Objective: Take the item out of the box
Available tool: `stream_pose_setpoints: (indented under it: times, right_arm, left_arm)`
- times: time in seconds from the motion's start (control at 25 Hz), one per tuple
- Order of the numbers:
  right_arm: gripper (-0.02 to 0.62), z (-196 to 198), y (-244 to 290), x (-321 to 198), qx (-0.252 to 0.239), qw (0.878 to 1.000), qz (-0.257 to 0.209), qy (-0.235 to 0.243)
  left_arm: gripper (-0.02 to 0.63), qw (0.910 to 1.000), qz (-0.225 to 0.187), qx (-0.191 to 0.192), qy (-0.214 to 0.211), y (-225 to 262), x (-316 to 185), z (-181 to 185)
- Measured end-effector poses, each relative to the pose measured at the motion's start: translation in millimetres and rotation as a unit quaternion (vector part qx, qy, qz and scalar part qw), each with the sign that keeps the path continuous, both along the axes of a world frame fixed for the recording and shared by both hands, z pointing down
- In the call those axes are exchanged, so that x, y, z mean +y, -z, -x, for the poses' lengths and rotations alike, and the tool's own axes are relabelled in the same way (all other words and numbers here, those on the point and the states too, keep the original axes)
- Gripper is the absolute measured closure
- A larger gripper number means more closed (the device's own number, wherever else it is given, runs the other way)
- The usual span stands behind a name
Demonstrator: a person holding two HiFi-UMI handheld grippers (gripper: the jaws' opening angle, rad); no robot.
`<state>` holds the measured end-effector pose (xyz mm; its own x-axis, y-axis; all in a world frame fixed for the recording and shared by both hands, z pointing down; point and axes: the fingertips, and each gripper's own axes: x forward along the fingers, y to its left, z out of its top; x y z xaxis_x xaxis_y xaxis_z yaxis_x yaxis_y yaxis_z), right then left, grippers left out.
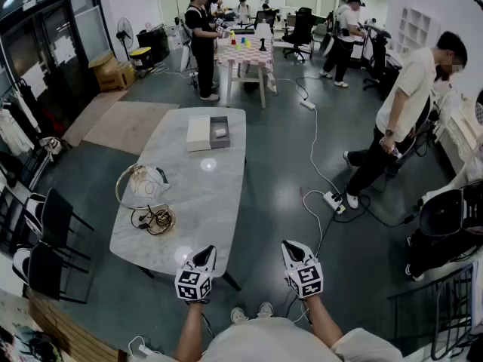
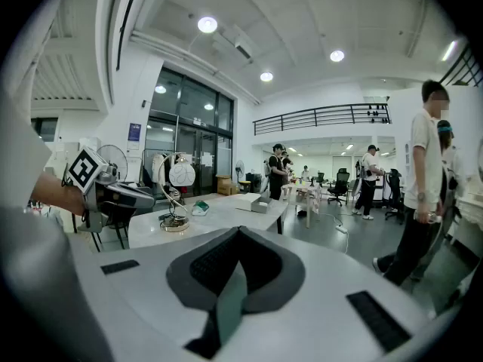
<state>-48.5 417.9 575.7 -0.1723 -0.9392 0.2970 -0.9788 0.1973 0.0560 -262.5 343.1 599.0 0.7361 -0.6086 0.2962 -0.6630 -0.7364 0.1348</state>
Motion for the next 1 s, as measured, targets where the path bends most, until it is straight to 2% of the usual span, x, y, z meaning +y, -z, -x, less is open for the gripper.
stream_pose_setpoints:
  times: [0.32,0.52,0.76,0.8,0.84,0.88,1.0]
  right_arm:
    - [0.595,0,-3,4,-0.002,1.000,0.002,0.004]
    - [0.595,1,-1,3,-0.032,0.999,-0.005,0.010]
    - [0.594,-3,-2,1,-0.029,0.999,-0.002,0.021]
    - [0.594,-4,-2,1,-0.028,0.999,-0.001,0.023]
    - [0.594,-4,-3,1,-0.027,0.999,0.000,0.025]
    - [0.594,-5,-4,1,-0.026,0.999,0.001,0.027]
    - [0.594,-8,-6,-2,-0.025,0.999,0.001,0.031]
  left_arm:
    - [0.586,1.0000,0.006,0.002,0.004,-6,6,-1]
    - [0.584,0.9999,0.009,0.000,0.008,-8,6,-1]
    - [0.578,0.9999,0.010,0.010,-0.008,-6,9,-16]
    - [0.544,0.9998,0.009,0.015,-0.007,-5,9,-19]
    - [0.460,0.9998,0.009,0.019,-0.006,-4,9,-21]
    - [0.430,0.9997,0.009,0.022,-0.005,-4,8,-23]
    - [0.425,0.9996,0.004,0.027,-0.004,-4,5,-30]
